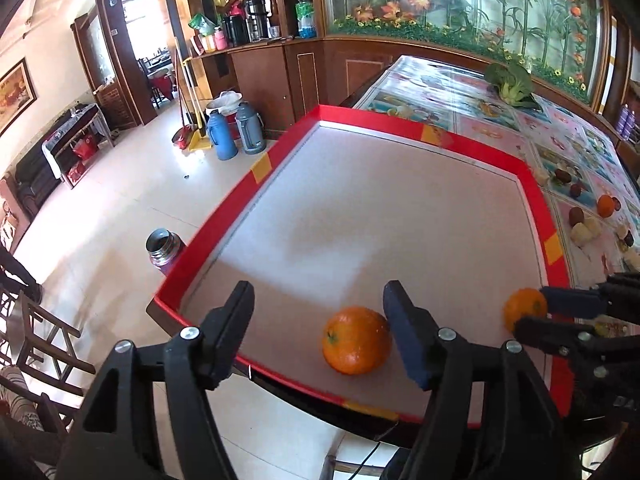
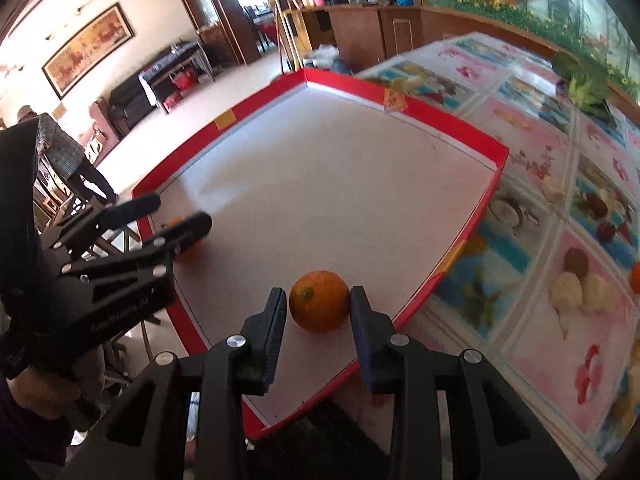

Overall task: Organize fruits
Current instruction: 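Lift both open tools away from the tray back over the table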

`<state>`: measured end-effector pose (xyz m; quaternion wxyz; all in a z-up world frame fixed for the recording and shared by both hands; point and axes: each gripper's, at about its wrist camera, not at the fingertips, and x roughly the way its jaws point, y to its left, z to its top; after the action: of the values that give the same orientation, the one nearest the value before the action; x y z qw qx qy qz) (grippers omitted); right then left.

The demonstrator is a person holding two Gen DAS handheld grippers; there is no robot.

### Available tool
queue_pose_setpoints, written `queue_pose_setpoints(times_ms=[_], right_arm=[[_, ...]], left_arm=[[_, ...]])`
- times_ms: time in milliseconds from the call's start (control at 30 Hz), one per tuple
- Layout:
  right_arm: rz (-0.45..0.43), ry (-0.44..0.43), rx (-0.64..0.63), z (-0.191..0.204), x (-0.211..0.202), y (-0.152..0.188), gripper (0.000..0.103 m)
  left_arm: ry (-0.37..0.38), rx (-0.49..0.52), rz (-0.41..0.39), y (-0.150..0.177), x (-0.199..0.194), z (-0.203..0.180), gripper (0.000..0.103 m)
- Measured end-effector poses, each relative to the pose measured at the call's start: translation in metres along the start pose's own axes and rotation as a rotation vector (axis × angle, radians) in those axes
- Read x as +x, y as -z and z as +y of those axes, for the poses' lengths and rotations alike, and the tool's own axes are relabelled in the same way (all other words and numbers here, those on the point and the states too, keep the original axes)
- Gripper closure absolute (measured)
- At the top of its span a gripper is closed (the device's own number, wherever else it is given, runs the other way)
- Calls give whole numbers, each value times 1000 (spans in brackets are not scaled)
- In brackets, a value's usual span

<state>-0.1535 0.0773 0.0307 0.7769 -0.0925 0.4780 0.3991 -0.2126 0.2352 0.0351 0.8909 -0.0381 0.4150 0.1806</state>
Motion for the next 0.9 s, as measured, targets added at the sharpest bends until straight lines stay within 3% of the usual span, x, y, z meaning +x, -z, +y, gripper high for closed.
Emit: queue_pose_setpoints(times_ms=[100,233,333,467,700,900], right_arm=[[-21,-60,41,-8,-15,6,69],[-167,-93,71,-30,-55,15,59],[-275,-57,100,-53,-85,28,48],[-378,96,187,-104,-122,63,43],[-379,282,394,-179,-158,136,43],[-365,307,474,-201,-166,169,42]], left_arm=[[11,-3,10,-1,1,-4,35],[37,-5,-8,-6,-7,-9,35],[72,8,-59,-15,-21,-19,35],[156,78,-121,-25,-42,-50,30],[318,231,-122,-29,-53,-123,27],[387,338,-68,-15,-52,-173,27]])
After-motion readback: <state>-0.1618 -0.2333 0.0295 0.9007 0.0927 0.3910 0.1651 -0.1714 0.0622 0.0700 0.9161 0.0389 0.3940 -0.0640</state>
